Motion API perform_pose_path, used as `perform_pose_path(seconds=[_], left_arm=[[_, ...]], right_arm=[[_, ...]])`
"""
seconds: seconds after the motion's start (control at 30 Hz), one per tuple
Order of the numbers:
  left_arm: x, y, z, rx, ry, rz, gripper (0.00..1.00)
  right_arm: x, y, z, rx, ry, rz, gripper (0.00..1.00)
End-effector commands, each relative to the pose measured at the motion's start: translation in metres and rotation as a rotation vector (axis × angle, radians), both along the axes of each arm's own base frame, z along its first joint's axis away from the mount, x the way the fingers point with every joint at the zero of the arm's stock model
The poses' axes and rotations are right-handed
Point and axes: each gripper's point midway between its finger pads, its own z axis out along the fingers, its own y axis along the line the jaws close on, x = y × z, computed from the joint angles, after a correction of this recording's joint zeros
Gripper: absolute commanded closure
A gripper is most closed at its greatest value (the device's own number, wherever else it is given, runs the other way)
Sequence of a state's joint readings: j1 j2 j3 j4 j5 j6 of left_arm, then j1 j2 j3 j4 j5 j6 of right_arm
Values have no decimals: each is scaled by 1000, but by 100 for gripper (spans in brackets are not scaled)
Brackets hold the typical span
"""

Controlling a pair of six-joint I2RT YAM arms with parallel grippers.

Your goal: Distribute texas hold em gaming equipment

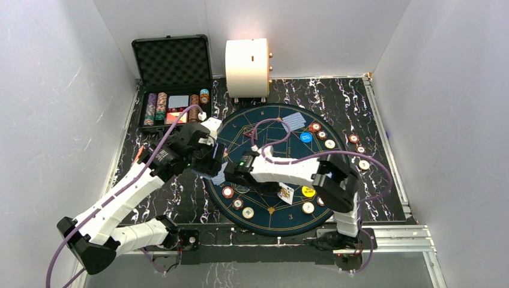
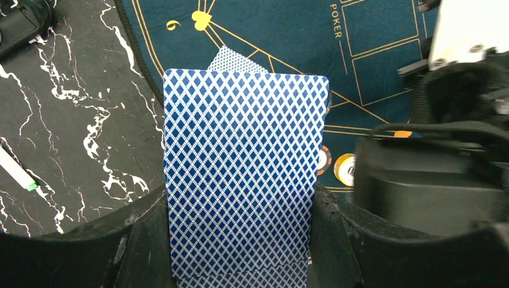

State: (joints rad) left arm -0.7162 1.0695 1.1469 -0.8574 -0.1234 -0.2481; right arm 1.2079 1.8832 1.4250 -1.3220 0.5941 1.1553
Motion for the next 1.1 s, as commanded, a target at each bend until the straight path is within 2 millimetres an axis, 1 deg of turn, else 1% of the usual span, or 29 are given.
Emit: perform_pose_path(seconds=[0.0, 0.13, 0.2, 0.27, 0.33, 0.53, 0.8, 0.93, 0.97, 1.07], left_arm=[[-1, 8, 8, -4, -22, 28, 100], [-1, 9, 13, -4, -34, 32, 100], [-1, 10, 14, -3, -37, 33, 100], [-1, 10, 14, 0, -35, 33, 100], [-1, 10, 14, 0, -34, 33, 100], [-3, 11, 15, 0, -29, 34, 100], [-3, 11, 17, -1, -28, 31, 100], [-4, 10, 15, -4, -22, 28, 100], [-5, 10, 14, -4, -20, 27, 100], [-5, 11, 15, -2, -21, 28, 100]], right_arm=[[23, 12, 3, -61, -107, 11, 100], [31, 27, -11, -44, -105, 57, 100], [34, 40, -16, -6, -101, 85, 100], [34, 51, -22, 25, -83, 102, 100], [35, 57, -27, 37, -77, 107, 100], [37, 69, -29, 86, -79, 93, 100], [37, 67, -37, 90, -71, 75, 100], [38, 70, -36, 105, -59, 76, 84], [38, 72, -35, 113, -58, 78, 77], [37, 74, -30, 130, -49, 85, 64]])
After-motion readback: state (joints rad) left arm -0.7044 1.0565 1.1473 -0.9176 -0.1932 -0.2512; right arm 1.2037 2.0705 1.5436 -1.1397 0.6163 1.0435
